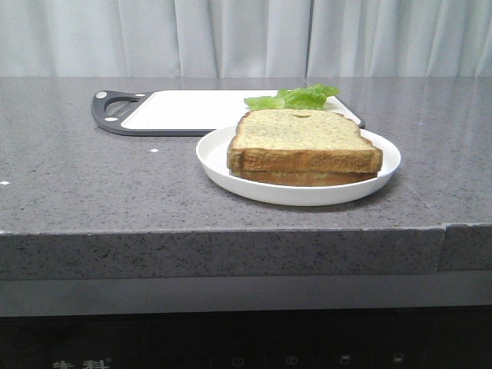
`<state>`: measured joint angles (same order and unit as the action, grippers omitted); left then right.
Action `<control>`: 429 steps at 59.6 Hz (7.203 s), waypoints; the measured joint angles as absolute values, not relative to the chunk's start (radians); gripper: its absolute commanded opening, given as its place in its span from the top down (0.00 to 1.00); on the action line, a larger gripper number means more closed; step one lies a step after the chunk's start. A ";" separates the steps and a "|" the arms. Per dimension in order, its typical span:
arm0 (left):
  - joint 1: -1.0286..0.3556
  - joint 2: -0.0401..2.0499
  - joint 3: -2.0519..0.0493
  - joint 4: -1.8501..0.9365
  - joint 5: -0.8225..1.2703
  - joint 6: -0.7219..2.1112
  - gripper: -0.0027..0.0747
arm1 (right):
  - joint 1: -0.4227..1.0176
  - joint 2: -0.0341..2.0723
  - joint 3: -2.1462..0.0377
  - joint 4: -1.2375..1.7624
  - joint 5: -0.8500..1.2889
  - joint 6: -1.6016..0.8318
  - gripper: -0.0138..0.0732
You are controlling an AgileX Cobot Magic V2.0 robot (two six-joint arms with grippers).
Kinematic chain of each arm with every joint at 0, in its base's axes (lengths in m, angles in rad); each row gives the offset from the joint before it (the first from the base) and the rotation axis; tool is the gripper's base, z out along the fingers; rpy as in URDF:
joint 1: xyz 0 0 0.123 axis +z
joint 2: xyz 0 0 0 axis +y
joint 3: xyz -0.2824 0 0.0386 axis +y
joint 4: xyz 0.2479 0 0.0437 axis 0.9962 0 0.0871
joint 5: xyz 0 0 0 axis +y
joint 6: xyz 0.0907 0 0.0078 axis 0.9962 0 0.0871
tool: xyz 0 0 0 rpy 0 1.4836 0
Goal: Left arm grabs bread, right arm adds lettuce
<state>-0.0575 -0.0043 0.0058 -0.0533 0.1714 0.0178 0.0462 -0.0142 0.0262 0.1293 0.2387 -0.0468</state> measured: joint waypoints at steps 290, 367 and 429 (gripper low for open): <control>-0.671 1.683 -1.268 -0.355 0.535 0.010 0.99 | 0.046 0.351 -0.480 0.139 0.360 -0.049 0.26; -0.663 0.873 -0.805 0.926 0.445 -0.977 0.99 | 0.196 1.509 -1.162 0.137 0.367 -0.188 0.26; -0.662 0.840 -0.796 0.959 0.499 -1.011 0.99 | 0.267 2.086 -1.826 0.136 0.638 -0.243 0.86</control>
<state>-0.6618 0.8397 -0.7962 0.9585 0.4992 -1.0110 0.2672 2.0855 -1.8257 0.1364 0.6382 -0.2428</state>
